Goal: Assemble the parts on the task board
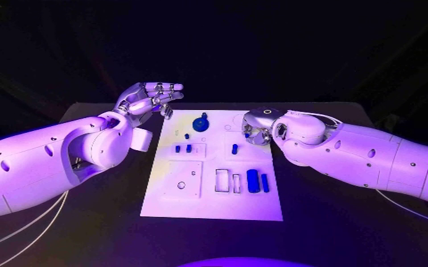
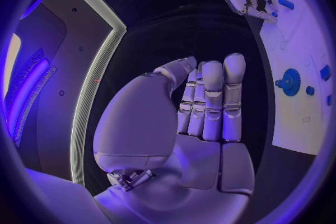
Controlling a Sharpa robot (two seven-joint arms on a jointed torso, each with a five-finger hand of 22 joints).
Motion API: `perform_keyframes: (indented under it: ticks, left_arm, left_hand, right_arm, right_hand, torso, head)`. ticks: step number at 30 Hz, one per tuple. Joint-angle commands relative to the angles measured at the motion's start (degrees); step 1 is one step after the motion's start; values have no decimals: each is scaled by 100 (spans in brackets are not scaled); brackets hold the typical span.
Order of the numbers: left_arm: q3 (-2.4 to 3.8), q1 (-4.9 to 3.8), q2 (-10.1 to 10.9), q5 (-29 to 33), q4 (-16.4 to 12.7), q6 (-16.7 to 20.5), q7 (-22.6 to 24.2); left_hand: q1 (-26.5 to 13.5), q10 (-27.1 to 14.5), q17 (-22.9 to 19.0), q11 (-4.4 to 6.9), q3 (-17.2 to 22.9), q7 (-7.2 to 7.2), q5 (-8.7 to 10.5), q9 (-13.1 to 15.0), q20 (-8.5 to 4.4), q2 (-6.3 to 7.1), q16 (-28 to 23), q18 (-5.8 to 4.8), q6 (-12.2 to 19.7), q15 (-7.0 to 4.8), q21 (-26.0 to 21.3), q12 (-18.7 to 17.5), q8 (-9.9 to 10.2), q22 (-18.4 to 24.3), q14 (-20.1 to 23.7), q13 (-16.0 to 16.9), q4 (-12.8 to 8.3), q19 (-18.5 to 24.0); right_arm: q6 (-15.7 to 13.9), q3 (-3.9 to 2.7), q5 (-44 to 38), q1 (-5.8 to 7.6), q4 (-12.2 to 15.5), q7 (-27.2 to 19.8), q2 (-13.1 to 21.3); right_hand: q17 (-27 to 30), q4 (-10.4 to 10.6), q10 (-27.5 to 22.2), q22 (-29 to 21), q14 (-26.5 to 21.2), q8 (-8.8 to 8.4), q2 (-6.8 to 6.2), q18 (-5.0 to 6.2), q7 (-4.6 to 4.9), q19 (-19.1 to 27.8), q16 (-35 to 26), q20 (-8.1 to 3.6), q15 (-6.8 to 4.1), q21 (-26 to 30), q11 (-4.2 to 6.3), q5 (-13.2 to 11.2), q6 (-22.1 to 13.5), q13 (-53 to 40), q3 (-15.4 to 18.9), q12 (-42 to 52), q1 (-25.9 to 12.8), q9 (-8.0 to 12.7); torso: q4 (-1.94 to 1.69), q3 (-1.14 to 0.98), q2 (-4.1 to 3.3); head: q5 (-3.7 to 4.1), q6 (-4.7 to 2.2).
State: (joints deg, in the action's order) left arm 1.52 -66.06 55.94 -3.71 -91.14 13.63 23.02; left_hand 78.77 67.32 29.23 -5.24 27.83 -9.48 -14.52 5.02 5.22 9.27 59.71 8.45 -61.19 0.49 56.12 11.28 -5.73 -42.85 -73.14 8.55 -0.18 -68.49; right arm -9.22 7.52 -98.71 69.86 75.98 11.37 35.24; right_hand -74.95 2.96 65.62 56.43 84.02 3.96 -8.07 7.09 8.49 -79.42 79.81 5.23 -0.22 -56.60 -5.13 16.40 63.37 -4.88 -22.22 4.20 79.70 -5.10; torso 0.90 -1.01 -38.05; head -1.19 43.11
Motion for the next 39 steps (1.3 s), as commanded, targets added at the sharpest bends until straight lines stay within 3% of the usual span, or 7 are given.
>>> perform_keyframes:
  ticks: [1,9,14,31,39]
  left_arm:
    - [3,-2,2,37,-6,-94,15]
    - [3,-2,7,37,6,-97,-52]
    - [3,-2,8,37,14,-99,-92]
    - [2,-3,-2,37,68,-105,-156]
    - [2,-3,-6,37,83,-116,-167]
  left_hand:
    - [11,-38,-5,13,-26,-15,-12,-6,11,-36,-19,115,16,-17,-20,11,2,5,42,7,-10,44]
    - [28,-46,-27,11,-26,-18,-16,-9,10,-56,-28,121,21,-17,-47,14,3,37,50,8,-24,53]
    - [40,-55,-45,9,-27,-21,-17,-13,9,-63,-36,125,28,-17,-71,14,6,66,58,8,-36,62]
    - [52,-102,-108,-12,-48,-44,-17,-30,13,-65,-67,143,73,-5,-173,7,26,186,96,6,-68,110]
    - [52,-107,-119,-14,-50,-46,-18,-32,14,-67,-73,145,78,-3,-185,7,28,200,102,6,-70,116]
  right_arm:
    - [73,9,-27,-33,-25,-82,-26]
    - [138,9,3,-58,-56,-95,-34]
    - [9,9,-25,-67,-61,-65,-20]
    - [-917,-16,100,-77,148,-156,162]
    - [-1013,-76,249,29,705,-137,511]
  right_hand:
    - [-89,-18,46,42,356,23,85,-47,-1,17,40,13,14,-52,15,-61,48,5,-79,36,34,-12]
    - [-133,-196,265,276,357,105,298,-65,-55,27,97,-27,-44,-262,80,-184,252,-17,-406,106,207,-78]
    - [-149,-331,434,418,356,162,367,-78,-96,41,121,-62,-80,-387,128,-317,380,-38,-591,122,258,-137]
    - [-190,-477,516,676,361,157,236,-108,-89,66,173,-67,-74,-607,127,-402,440,-28,-709,2,89,-214]
    - [-200,-467,538,725,362,162,214,-113,-95,66,185,-60,-74,-645,132,-452,461,-30,-663,-12,25,-235]
  torso:
    - [3,2,5]
    - [-1,6,11]
    - [0,5,10]
    - [1,12,22]
    - [1,14,21]
  head:
    - [-15,23]
    - [-5,48]
    - [-5,56]
    - [-12,51]
    - [-17,36]
